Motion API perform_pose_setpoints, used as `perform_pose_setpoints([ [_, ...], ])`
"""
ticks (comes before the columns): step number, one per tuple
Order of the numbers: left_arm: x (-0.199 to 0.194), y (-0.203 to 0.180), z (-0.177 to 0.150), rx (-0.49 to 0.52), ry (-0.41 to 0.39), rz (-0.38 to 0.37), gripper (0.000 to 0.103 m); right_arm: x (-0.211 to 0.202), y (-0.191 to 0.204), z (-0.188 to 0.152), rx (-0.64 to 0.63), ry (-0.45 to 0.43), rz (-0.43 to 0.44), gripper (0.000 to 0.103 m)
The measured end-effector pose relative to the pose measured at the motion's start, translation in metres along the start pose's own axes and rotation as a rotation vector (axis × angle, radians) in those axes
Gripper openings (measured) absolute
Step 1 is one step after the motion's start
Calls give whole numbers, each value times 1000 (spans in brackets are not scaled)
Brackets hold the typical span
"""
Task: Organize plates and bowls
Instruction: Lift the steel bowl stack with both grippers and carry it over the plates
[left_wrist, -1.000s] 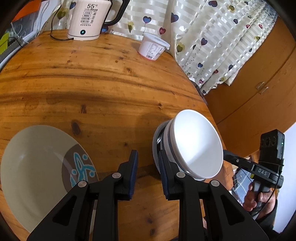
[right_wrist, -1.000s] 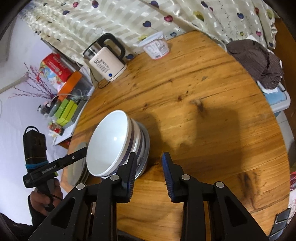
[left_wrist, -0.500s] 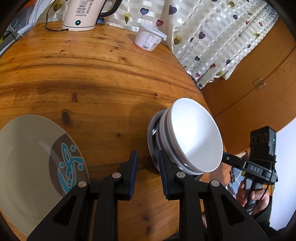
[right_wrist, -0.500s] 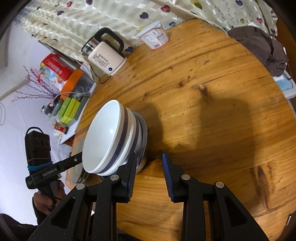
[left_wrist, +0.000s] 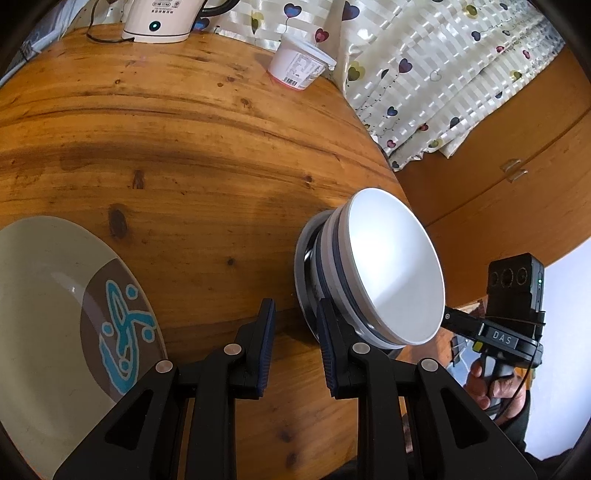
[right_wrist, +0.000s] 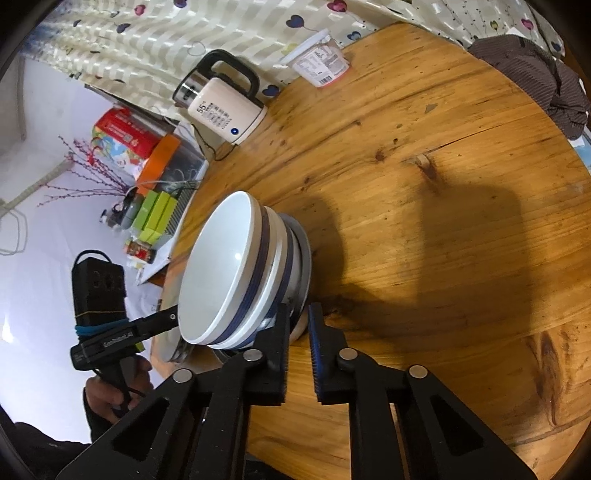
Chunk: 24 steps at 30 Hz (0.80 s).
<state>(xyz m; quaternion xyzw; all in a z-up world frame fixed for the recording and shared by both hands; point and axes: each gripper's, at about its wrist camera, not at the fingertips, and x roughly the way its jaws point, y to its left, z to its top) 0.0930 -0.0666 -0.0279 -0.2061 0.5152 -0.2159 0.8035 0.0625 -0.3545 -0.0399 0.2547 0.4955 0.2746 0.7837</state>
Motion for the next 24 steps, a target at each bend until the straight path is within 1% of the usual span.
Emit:
perform_pose_setpoints([
  [5, 1, 3, 0, -14, 5, -31, 23, 0, -2, 0, 10, 0, 20, 8],
  [9, 2, 9, 0, -35, 9, -70, 21, 0, -3, 0, 16, -1, 32, 8],
  [14, 3, 8, 0, -33, 9, -111, 10, -1, -5, -1, 18, 0, 42, 8],
  [24, 4, 10, 2, -31, 17, -140, 8, -1, -4, 0, 17, 1, 44, 8],
])
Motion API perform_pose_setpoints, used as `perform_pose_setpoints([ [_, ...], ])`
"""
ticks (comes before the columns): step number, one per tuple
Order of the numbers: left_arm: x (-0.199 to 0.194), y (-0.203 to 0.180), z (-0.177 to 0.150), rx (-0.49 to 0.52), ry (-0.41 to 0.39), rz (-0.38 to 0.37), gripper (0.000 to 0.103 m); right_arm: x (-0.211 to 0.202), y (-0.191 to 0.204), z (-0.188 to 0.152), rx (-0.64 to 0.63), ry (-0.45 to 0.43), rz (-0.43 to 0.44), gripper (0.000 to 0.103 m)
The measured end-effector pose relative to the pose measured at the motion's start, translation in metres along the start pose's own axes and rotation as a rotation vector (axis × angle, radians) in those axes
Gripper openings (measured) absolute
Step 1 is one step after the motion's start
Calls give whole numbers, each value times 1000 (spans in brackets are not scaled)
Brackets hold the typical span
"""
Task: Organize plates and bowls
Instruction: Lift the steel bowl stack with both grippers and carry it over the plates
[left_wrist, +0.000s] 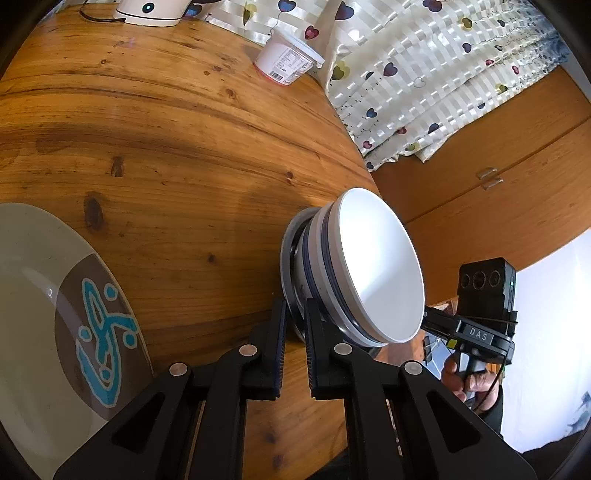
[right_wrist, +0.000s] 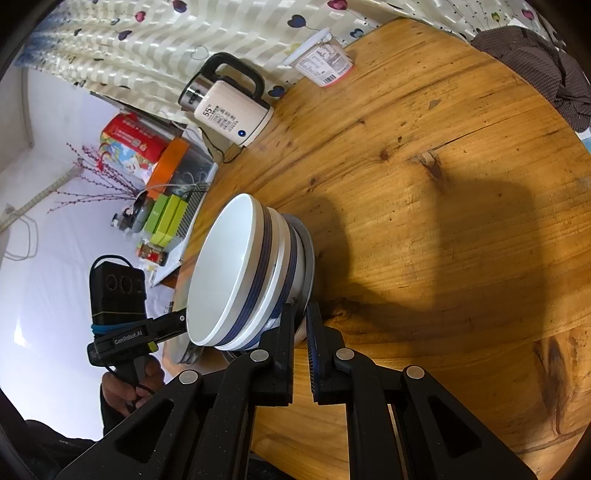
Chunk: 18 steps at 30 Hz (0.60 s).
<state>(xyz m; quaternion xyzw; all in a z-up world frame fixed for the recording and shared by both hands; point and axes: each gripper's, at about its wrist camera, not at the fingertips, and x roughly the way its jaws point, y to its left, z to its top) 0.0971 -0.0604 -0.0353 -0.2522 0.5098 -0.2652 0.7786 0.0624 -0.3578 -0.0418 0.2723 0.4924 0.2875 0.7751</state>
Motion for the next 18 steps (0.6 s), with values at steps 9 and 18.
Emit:
perform_pose_setpoints([
  [9, 1, -1, 0, 13, -10, 3, 8, -1, 1, 0, -2, -1, -7, 8],
  [18, 2, -1, 0, 16, -16, 3, 8, -1, 3, 0, -9, -2, -11, 7],
])
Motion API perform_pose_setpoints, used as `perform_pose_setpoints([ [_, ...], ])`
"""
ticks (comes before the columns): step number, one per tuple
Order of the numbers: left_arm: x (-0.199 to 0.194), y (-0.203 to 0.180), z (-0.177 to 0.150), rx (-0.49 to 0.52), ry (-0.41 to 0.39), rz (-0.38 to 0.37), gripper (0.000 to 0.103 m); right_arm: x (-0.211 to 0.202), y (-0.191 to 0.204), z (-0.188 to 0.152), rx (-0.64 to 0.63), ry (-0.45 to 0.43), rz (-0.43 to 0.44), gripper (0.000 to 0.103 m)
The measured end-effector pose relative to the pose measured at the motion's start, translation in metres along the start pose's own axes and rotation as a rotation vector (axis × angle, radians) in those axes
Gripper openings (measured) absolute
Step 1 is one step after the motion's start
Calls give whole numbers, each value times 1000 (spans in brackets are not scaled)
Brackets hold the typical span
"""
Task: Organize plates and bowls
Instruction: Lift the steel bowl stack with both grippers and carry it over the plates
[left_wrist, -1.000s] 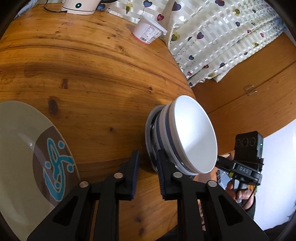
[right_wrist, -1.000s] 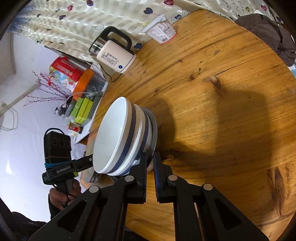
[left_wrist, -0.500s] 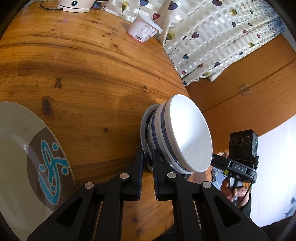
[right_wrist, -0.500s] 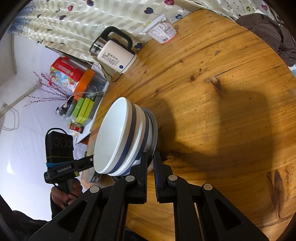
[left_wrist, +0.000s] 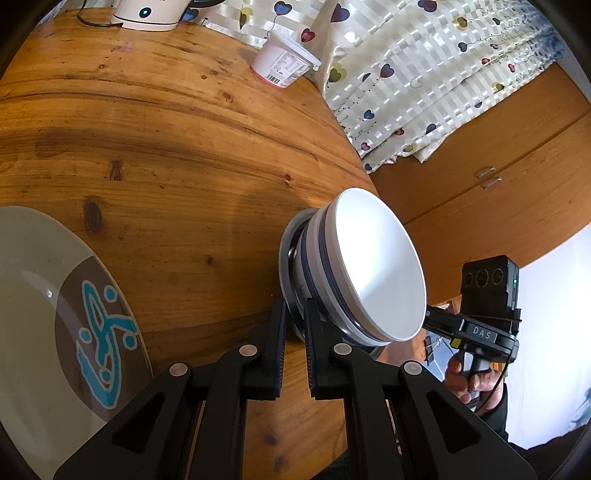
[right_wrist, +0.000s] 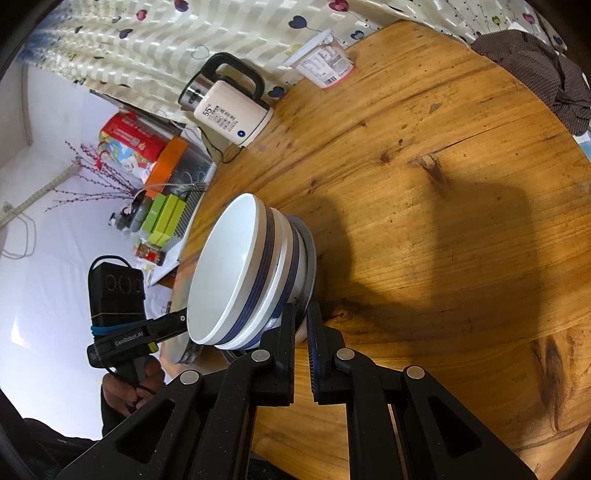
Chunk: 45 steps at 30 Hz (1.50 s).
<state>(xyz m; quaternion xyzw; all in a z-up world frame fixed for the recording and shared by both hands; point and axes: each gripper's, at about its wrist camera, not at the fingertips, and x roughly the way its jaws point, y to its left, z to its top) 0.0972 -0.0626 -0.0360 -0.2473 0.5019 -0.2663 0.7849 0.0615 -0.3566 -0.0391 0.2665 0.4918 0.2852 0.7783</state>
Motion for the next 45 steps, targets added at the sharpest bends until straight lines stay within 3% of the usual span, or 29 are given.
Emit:
perform_pose_setpoints([
  [45, -56, 7, -9, -8, -102, 44, 8, 18, 46, 10, -89, 19, 44, 7],
])
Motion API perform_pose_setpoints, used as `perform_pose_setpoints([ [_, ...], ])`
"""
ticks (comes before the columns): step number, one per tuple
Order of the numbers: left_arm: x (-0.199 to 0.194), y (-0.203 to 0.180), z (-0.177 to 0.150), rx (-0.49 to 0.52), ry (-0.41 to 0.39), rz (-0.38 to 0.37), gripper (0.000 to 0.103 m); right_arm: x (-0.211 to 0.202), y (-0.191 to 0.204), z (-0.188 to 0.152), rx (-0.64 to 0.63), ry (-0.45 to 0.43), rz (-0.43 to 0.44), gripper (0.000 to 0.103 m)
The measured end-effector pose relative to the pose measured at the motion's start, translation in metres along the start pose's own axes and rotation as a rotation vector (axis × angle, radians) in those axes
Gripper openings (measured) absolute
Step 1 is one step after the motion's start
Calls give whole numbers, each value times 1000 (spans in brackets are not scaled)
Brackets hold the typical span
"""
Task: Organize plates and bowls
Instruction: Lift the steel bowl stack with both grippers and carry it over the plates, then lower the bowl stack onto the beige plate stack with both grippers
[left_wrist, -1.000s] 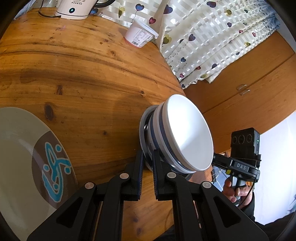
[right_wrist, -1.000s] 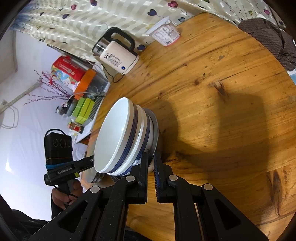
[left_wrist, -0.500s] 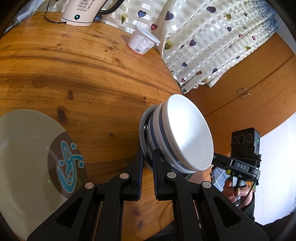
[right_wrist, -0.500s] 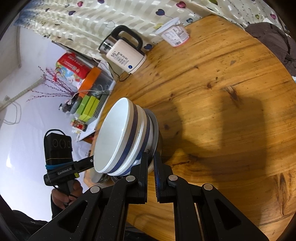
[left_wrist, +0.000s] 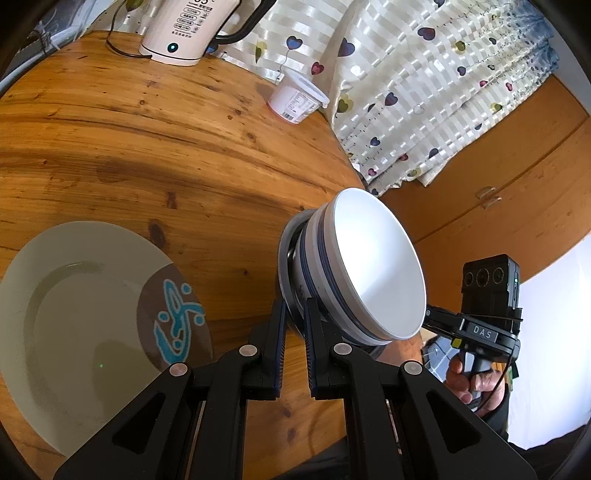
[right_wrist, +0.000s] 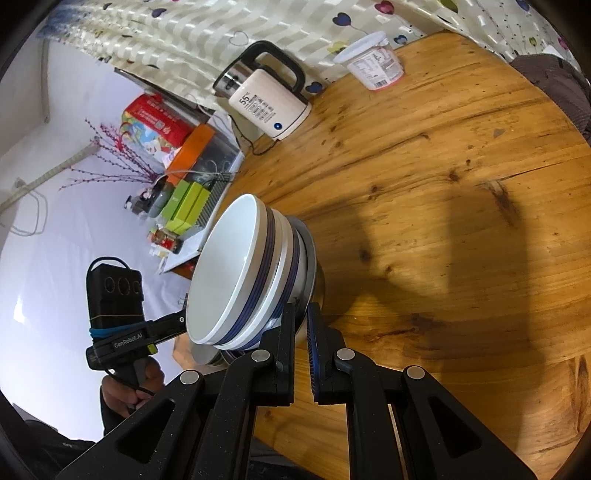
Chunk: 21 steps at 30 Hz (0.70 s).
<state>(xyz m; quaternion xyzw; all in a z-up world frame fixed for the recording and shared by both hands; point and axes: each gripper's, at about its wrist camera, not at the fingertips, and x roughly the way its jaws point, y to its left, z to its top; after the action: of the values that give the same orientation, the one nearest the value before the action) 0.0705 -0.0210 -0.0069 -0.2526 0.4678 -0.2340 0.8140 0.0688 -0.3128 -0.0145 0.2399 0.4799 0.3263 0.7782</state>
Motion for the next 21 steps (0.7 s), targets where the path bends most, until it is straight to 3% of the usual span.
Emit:
perform_pose_setpoints([
  [21, -34, 16, -6, -30, -54, 32, 8, 27, 28, 9, -50, 37, 22, 7],
])
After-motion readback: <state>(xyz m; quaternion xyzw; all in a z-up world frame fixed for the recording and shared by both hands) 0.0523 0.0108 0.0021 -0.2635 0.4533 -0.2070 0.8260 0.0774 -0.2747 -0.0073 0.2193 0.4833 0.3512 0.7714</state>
